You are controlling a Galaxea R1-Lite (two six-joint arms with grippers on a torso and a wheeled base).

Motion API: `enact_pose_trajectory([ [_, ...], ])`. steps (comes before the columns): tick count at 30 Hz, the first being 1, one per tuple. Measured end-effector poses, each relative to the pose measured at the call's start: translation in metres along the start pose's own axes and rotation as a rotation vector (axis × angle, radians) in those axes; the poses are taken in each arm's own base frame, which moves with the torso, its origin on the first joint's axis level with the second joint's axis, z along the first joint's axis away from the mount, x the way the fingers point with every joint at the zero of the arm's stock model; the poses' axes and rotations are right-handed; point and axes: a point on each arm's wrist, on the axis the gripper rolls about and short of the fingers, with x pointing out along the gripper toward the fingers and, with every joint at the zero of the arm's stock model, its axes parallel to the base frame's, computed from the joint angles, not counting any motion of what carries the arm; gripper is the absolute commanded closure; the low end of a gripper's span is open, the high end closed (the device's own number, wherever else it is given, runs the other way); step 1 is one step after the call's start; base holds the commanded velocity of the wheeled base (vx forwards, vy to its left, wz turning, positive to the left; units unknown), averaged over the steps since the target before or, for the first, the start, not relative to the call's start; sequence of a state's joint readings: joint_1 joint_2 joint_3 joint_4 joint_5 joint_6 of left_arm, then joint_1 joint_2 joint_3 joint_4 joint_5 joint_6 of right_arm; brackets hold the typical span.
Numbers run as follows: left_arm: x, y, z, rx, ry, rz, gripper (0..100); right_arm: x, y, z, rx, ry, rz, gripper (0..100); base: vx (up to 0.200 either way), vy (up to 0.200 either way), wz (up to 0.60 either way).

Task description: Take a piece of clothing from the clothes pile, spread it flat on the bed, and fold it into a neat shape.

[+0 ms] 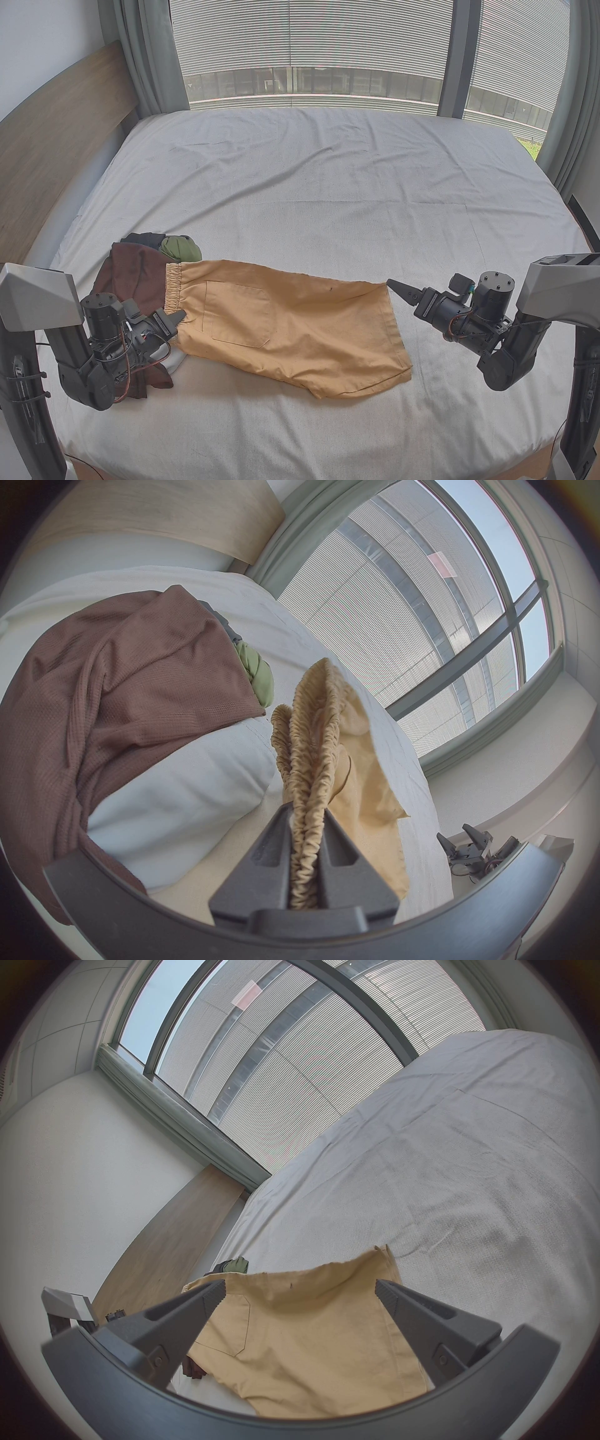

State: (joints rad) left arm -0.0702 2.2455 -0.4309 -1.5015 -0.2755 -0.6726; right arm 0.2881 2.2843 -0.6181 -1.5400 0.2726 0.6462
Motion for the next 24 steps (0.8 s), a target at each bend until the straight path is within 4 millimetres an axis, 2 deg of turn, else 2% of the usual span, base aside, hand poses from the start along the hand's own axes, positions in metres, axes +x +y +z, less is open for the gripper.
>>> enact_pose_trajectory([
  [5, -0.01, 0.005, 0.007, -0.008, -0.018, 0.013, 100, 0.001, 0.001, -0.004, 0.0, 0.012, 0.004, 0, 0.0, 0.0, 0.0],
  [10, -0.015, -0.001, 0.009, -0.003, -0.022, -0.004, 100, 0.002, 0.003, -0.008, 0.001, 0.023, 0.007, 0, 0.0, 0.0, 0.0],
  [24, -0.001, -0.064, -0.02, 0.071, 0.045, -0.18, 100, 0.001, 0.003, -0.011, 0.002, 0.035, 0.004, 0, 0.0, 0.0, 0.0],
])
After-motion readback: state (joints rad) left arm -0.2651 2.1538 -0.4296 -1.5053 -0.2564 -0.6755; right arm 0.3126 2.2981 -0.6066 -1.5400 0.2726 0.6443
